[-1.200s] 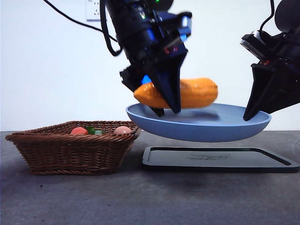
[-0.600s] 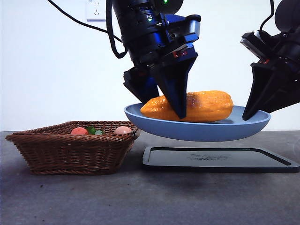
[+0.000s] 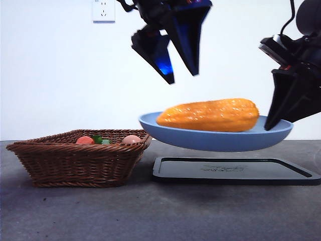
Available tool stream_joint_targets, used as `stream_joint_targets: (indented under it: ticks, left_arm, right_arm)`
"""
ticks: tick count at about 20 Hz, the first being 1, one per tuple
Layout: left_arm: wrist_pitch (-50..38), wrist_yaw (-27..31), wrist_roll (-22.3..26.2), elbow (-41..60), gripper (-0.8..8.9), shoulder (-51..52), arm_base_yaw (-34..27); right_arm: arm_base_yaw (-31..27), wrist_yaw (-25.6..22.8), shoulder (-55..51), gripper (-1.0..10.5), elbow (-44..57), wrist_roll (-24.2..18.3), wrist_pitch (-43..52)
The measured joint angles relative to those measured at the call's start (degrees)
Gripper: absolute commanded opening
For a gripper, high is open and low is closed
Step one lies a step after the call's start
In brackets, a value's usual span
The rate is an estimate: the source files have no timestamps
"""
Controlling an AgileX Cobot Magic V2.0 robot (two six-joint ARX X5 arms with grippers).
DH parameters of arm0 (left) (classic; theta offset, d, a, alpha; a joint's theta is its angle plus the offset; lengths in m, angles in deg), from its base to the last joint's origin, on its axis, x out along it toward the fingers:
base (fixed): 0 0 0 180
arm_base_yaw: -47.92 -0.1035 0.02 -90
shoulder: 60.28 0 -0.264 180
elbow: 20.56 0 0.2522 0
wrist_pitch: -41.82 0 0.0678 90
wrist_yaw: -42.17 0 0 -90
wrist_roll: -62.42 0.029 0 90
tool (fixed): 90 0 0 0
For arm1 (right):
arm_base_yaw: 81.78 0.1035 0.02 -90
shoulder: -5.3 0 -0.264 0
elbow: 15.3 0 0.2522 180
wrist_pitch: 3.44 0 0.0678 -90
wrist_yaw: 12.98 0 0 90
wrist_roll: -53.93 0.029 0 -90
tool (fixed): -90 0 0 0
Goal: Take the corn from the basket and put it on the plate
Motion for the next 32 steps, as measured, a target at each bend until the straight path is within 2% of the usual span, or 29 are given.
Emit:
stream_joint_targets:
  ticks: [5,12,18,23,28,32]
  left_arm:
    - [2.4,0.0,-0.2,-3.3,3.25,1.2,-4.8]
    - [3.8,0.0,-1.3,-4.5,3.25,5.9,-7.6]
    - [3.9,0.0,-1.9,-4.5,3.25,9.4,-7.6]
    - [4.0,0.0,-2.5,-4.5,3.25,9.7,-7.6]
    - [4.0,0.0,-2.6,-4.5,3.25,9.8,-7.6]
    - [4.0,0.0,-2.5,-4.5,3.25,9.8,-7.8]
  right_arm:
    - [-4.8,-1.7,2.3,0.0,-5.2,0.1,-0.1]
    - [-6.8,-1.8,17.6,0.0,-16.9,0.1,-0.2]
    - [-6.8,-1.9,26.4,0.0,-18.5,0.1,0.5]
    - [-7.0,-0.8,28.3,0.1,-18.6,0.1,1.2]
    - [-7.1,-0.8,28.2,2.2,-18.8,0.1,0.3]
    - [-8.0,-0.9,24.4,2.3,-18.8,-0.1,-2.3]
